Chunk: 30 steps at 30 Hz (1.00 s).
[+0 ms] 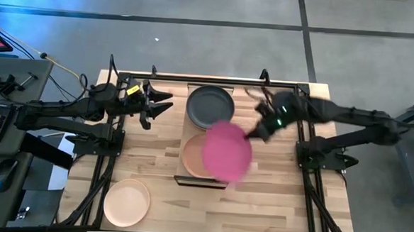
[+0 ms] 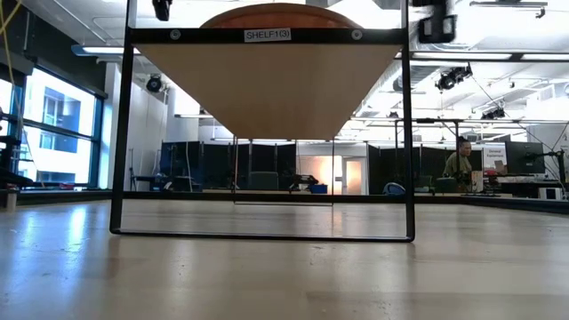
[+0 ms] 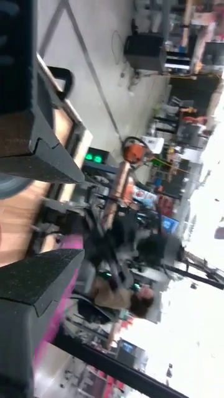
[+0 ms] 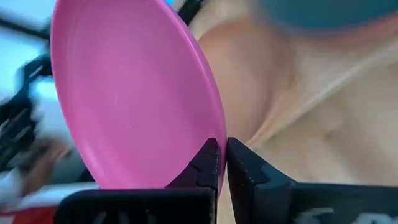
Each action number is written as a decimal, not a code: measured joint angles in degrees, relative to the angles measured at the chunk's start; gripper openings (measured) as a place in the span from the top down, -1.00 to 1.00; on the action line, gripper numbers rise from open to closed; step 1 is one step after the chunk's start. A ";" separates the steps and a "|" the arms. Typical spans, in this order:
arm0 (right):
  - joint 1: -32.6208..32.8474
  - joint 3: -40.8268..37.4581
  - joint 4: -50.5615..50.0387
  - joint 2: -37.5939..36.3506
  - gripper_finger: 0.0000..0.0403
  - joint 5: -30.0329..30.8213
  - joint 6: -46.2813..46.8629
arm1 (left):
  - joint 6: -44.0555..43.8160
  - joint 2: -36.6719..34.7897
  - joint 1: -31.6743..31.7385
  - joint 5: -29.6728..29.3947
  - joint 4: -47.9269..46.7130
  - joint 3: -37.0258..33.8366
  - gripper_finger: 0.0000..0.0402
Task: Place and stack plates onto a shelf
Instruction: Stack the pink plate on top of the black plate on the shelf
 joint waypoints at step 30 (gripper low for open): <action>-23.17 33.91 -23.13 36.69 1.00 1.30 -22.98 | 3.01 -5.38 -0.02 -0.93 5.80 0.07 0.15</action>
